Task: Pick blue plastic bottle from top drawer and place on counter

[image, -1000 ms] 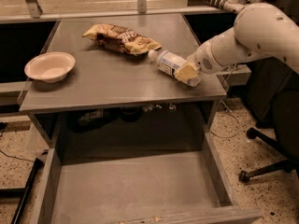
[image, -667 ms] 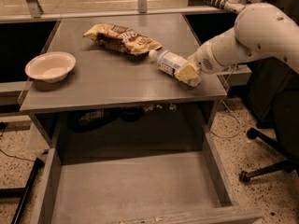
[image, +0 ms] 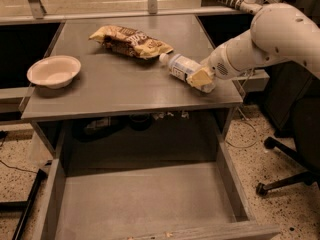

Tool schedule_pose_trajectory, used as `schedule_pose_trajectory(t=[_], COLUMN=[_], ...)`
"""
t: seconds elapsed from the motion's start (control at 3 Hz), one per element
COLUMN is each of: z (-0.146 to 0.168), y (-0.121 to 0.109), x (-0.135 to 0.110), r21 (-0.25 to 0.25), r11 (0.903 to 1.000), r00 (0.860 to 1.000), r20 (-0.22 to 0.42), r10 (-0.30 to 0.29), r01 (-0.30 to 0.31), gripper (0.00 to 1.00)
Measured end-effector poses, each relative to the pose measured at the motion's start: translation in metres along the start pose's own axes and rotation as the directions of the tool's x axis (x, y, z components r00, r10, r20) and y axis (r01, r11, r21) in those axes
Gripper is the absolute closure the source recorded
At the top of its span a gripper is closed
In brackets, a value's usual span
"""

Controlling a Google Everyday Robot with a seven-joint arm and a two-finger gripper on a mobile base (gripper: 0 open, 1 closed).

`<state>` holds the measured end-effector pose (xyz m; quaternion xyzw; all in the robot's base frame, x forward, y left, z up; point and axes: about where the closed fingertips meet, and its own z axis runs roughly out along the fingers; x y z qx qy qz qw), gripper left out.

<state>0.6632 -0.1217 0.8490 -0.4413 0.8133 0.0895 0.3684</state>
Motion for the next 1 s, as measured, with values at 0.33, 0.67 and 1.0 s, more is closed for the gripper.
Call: schedule_pose_trajectory(t=[0.33,0.67,1.0], z=[0.0,0.0001,0.0001], y=[0.0,0.0,0.0001], x=[0.0,0.0,0.0], r21=[0.0,0.0,0.0], r11=[1.0,1.0,1.0], r00=[1.0,1.0,1.0], r20=[0.0,0.0,0.0], r10=[0.0,0.0,0.0], r01=[0.0,0.0,0.0], gripper=[0.11,0.0,0.0])
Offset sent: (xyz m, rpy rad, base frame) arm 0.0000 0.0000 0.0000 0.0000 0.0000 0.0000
